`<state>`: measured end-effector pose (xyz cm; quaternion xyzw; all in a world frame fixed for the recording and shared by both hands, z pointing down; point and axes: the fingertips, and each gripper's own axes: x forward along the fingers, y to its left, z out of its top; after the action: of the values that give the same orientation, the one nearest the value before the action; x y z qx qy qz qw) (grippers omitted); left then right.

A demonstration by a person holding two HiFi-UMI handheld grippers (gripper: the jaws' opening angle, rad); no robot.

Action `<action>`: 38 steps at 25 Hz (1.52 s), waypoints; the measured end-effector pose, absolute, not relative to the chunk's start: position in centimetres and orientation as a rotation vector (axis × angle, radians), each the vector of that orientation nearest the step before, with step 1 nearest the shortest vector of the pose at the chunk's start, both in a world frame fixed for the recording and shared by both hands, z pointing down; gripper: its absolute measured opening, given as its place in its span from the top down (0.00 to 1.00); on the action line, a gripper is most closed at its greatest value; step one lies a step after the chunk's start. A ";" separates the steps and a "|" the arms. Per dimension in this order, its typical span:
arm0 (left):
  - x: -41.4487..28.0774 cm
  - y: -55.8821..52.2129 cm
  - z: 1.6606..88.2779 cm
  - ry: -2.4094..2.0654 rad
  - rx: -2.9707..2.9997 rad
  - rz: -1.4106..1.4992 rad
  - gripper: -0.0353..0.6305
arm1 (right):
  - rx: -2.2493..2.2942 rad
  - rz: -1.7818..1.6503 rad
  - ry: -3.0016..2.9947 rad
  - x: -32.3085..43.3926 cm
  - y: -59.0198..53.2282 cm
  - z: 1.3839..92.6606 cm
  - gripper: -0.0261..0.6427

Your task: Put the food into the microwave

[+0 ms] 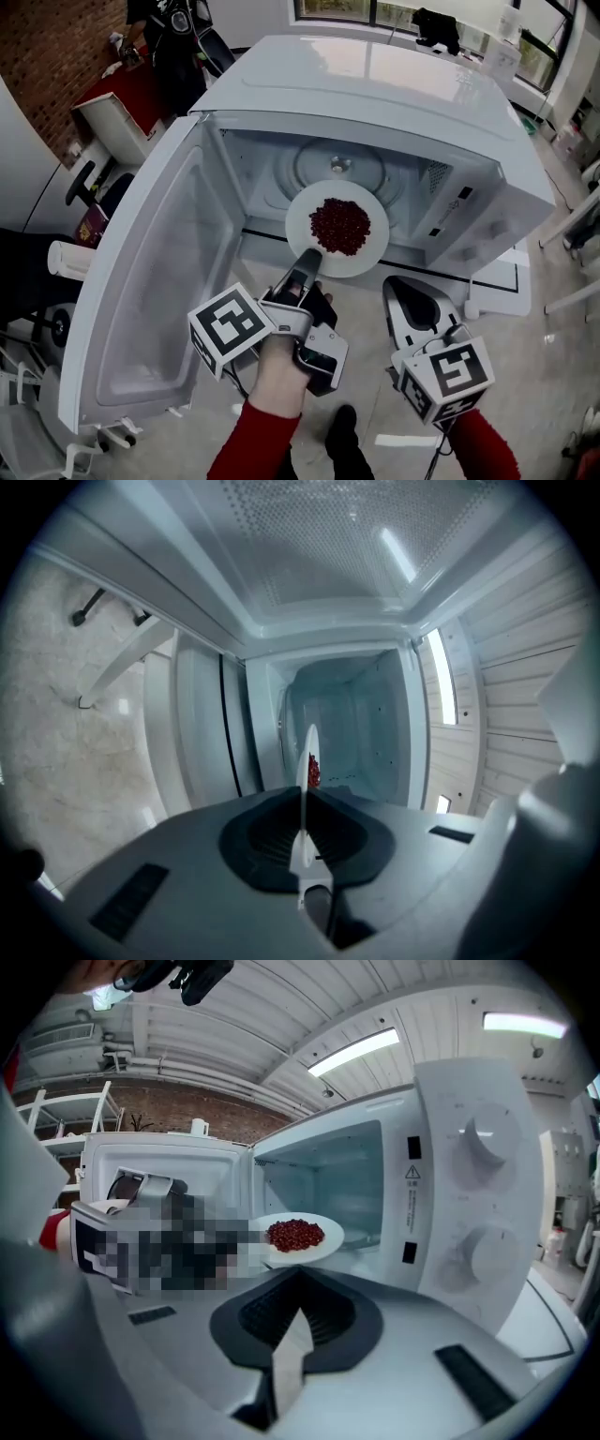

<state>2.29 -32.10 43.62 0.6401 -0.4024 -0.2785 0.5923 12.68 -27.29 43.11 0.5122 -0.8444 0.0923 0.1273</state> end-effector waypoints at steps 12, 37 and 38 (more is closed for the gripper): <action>2.2 -37.1 43.7 -0.997 1.443 -0.632 0.91 | 1.409 0.190 -2.444 11.0 -31.1 41.9 0.94; 3.2 -45.4 42.6 -1.075 1.413 -0.579 0.91 | 1.441 0.137 -2.390 11.5 -35.5 40.2 0.94; 3.2 -45.6 42.6 -1.079 1.415 -0.574 0.91 | 1.440 0.134 -2.386 11.5 -35.7 40.2 0.94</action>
<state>3.22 -45.61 42.62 0.6089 -0.4641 -0.2471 0.5940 11.47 -35.71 40.16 0.5082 -0.8419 0.0472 0.1751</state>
